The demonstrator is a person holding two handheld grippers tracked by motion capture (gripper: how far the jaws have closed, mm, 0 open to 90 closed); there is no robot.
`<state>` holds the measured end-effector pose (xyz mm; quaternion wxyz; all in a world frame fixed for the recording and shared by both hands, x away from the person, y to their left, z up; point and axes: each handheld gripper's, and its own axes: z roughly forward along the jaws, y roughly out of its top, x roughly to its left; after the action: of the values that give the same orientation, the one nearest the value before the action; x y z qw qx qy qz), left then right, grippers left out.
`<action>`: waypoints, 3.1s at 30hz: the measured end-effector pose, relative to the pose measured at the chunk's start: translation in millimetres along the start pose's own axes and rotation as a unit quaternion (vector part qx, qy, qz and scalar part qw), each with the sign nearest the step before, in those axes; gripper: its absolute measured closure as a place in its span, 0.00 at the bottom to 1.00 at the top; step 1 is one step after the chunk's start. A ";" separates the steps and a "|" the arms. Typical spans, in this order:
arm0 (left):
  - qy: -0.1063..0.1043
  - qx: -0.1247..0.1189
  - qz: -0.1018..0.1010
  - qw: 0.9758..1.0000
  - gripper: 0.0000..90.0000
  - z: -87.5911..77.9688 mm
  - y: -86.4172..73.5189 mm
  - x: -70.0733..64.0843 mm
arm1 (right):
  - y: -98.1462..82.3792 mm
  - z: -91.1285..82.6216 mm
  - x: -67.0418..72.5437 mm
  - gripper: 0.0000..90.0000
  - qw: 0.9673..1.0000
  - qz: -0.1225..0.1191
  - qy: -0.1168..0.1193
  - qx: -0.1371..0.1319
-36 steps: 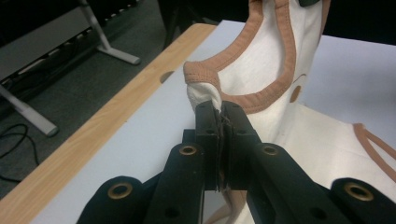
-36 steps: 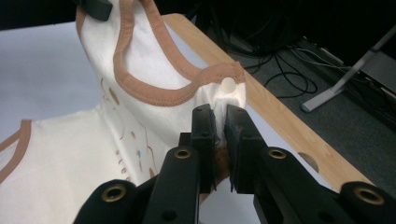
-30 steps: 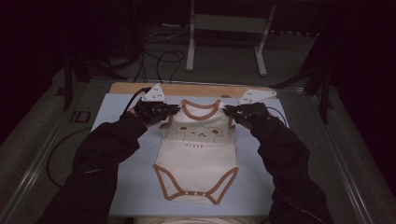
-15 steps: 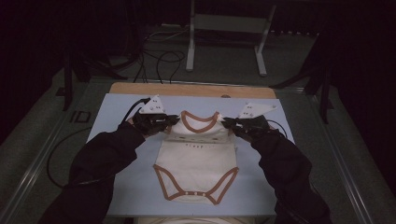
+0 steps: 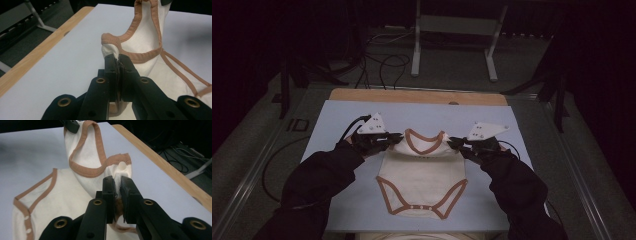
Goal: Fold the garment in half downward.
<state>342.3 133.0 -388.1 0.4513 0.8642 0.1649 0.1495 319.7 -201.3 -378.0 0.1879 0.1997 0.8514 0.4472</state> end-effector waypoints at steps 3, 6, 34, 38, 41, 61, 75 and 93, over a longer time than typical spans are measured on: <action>-0.003 0.002 0.003 1.000 0.97 0.1 -3.3 -5.6 | -4.1 -1.6 5.3 0.92 1.000 -0.001 0.005 0.001; -0.005 0.005 0.004 1.000 0.97 1.1 -7.5 -10.9 | -7.7 -1.9 12.1 0.92 1.000 0.001 0.013 0.002; -0.041 0.024 -0.009 0.999 0.97 6.2 -65.2 -60.7 | -59.4 7.0 60.2 0.92 0.997 0.038 0.070 0.024; -0.055 0.026 -0.016 0.998 0.97 6.8 -72.9 -67.8 | -67.4 10.9 65.9 0.92 0.995 0.047 0.082 0.034; -0.060 0.036 -0.019 0.997 0.97 8.4 -80.0 -72.8 | -73.5 13.3 69.7 0.92 0.994 0.052 0.089 0.042; -0.088 0.088 -0.050 0.991 0.96 24.4 -112.5 -81.9 | -106.3 27.5 80.5 0.91 0.986 0.094 0.116 0.078; -0.077 0.082 -0.071 0.991 0.57 22.7 -112.7 -75.1 | -107.2 30.2 73.2 0.68 0.984 0.104 0.120 0.075; -0.111 0.077 -0.118 0.984 0.65 50.2 -104.9 -50.9 | -101.4 64.2 55.8 0.67 0.978 0.130 0.134 0.095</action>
<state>301.1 131.4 -508.3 0.4130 0.8823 0.2253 -0.0150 286.9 -181.6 -504.7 -0.0076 0.2640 0.8743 0.4072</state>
